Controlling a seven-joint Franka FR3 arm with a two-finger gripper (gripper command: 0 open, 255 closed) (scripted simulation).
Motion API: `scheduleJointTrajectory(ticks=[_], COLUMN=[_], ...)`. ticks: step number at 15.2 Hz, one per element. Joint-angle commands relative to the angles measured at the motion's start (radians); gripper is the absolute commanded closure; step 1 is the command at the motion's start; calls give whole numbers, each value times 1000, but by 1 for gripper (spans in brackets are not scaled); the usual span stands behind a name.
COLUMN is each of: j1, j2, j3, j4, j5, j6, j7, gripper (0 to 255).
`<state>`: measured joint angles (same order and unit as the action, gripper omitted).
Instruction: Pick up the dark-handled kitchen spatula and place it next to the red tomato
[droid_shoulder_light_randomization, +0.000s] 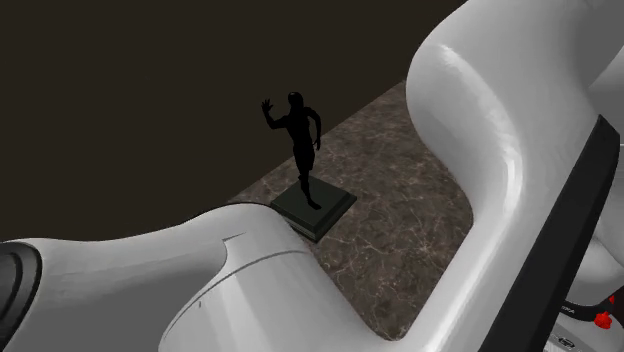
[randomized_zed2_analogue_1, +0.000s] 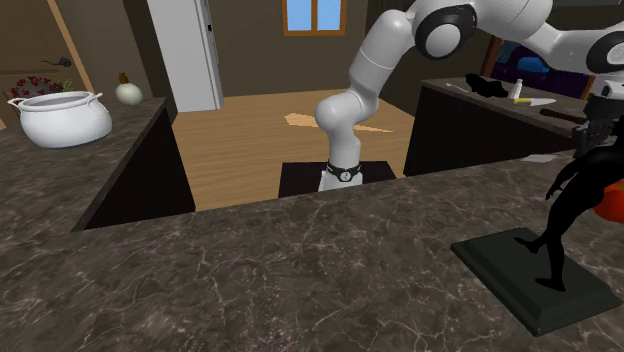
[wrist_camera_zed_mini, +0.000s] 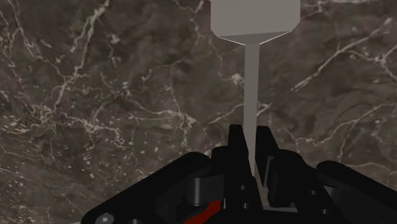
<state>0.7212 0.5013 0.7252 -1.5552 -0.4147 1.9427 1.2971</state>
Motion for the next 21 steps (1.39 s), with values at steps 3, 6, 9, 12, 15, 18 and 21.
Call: scheduleJointTrajectory(ticks=[3,6,9,12,15,18,21], j1=[2,4,8,11,11,11,12], j2=[17,32,48,60,61,61,62], j3=[-9,-17,-25,-32,-32,-32,-32], j4=[-31,-51,-69,-81,-81,-81,-78], j5=[-16,-28,-42,-53,-53,-53,-53], j6=[44,75,106,128,128,128,126], j7=[13,22,32,40,40,40,40], gripper=[255,255,255,255,255,255,0])
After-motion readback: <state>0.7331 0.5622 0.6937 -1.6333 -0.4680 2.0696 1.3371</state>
